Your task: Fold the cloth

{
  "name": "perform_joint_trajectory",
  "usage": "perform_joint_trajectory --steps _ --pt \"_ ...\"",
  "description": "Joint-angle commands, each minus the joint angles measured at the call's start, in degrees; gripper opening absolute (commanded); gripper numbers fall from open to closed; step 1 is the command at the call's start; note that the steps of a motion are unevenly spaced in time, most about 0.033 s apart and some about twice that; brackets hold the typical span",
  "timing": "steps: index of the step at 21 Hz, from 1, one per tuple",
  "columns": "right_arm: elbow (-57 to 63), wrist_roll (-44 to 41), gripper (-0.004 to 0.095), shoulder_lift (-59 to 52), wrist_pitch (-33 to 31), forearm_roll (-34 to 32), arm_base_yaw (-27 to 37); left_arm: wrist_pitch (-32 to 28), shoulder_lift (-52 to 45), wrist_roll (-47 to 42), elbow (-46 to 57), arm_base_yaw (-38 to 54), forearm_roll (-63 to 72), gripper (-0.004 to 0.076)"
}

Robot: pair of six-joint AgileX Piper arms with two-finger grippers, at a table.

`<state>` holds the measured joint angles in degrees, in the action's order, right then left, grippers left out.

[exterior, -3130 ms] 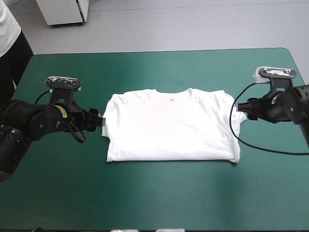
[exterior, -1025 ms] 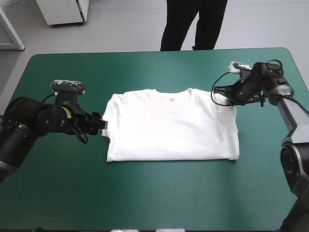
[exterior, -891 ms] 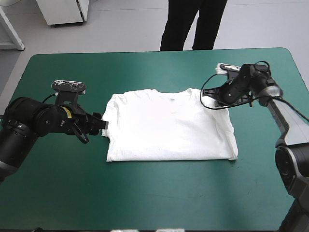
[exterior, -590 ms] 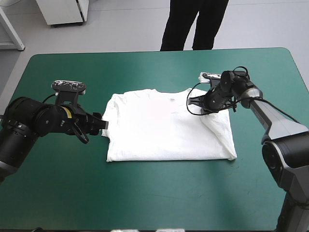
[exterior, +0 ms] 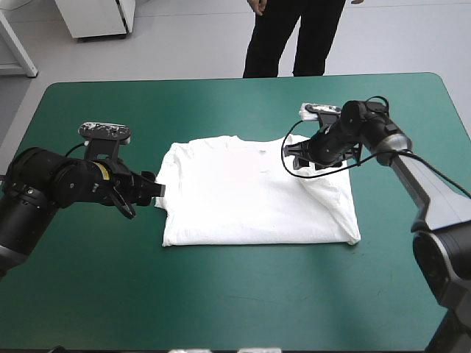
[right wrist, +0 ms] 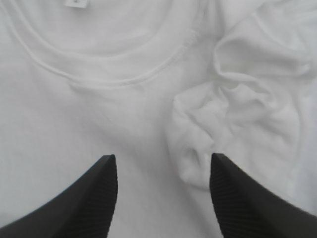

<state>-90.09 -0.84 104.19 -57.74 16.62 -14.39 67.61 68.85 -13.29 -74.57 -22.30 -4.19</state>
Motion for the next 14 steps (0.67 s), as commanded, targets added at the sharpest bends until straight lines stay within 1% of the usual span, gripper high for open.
perform_joint_trajectory --steps 1,2,4,8,12,14 --pt "-1.4 -2.4 0.0536 -10.2 -2.2 -6.7 -0.1 -2.0 -1.1 -0.3 -1.8 -0.3 0.0 0.0545" --pt "-1.1 -4.6 0.0536 -12.7 -4.8 -10.5 -0.1 -2.0 -1.1 -0.3 -1.8 -0.3 0.0 0.0545" --pt "2.0 -8.9 0.0536 -17.0 -7.8 -17.0 0.5 -1.7 -1.1 -0.3 -1.8 -0.3 0.0 0.0545" --pt "12.1 -9.4 0.0536 -25.7 -9.6 -16.0 2.8 -0.5 -0.9 -0.3 -1.8 -0.3 -0.1 0.0545" --pt "15.6 -9.4 0.0536 -29.8 -11.0 -15.9 2.8 2.3 4.7 -0.1 -1.7 -0.3 0.8 0.0545" --pt "15.6 -9.6 0.0536 -30.5 -11.5 -15.9 2.8 2.3 8.0 1.3 -1.7 -0.3 2.9 0.0545"
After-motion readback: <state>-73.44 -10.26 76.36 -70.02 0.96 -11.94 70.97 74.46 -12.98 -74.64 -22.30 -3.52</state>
